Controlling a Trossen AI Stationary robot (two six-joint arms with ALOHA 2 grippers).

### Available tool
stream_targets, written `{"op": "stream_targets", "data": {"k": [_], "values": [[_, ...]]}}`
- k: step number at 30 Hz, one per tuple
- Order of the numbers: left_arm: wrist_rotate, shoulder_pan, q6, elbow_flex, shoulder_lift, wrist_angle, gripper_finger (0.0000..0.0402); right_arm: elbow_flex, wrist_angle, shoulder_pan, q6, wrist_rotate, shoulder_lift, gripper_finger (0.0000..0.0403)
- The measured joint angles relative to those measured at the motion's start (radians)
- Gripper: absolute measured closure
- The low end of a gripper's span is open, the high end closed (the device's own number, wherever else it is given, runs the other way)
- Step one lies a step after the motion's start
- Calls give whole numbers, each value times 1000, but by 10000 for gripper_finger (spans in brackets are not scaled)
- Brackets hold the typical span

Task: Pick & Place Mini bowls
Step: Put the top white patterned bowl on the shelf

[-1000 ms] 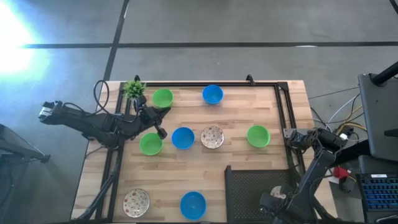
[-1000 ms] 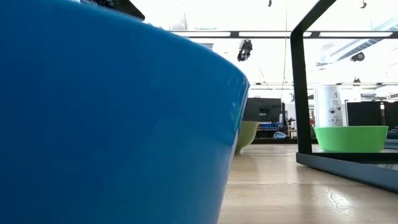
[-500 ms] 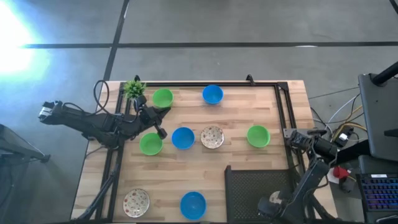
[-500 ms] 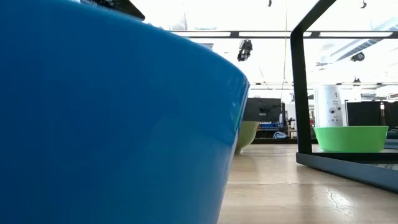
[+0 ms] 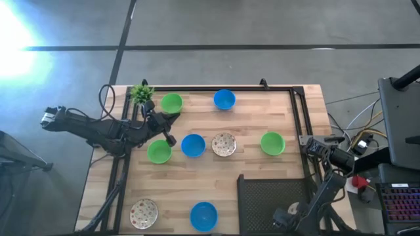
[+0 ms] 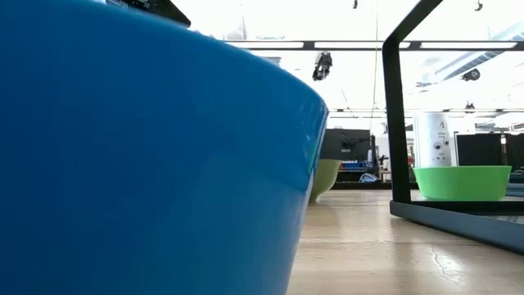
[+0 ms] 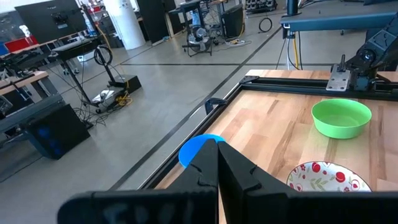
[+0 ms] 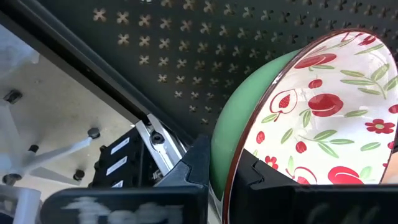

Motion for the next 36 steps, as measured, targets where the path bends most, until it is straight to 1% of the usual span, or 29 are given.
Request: {"op": "stream_targets", "data": {"k": [11, 16, 28, 31, 36], "values": [[0, 0, 16, 0, 0, 0, 402, -24, 8, 2, -23, 6, 5, 390], [0, 0, 16, 0, 0, 0, 402, -28, 45, 2, -45, 4, 5, 390], [0, 0, 16, 0, 0, 0, 402, -50, 75, 0, -44, -3, 1, 389], [0, 0, 16, 0, 0, 0, 402, -50, 76, 0, -45, -4, 1, 377], [0, 0, 16, 0, 0, 0, 402, -52, 86, 1, -46, 3, 4, 338]]}}
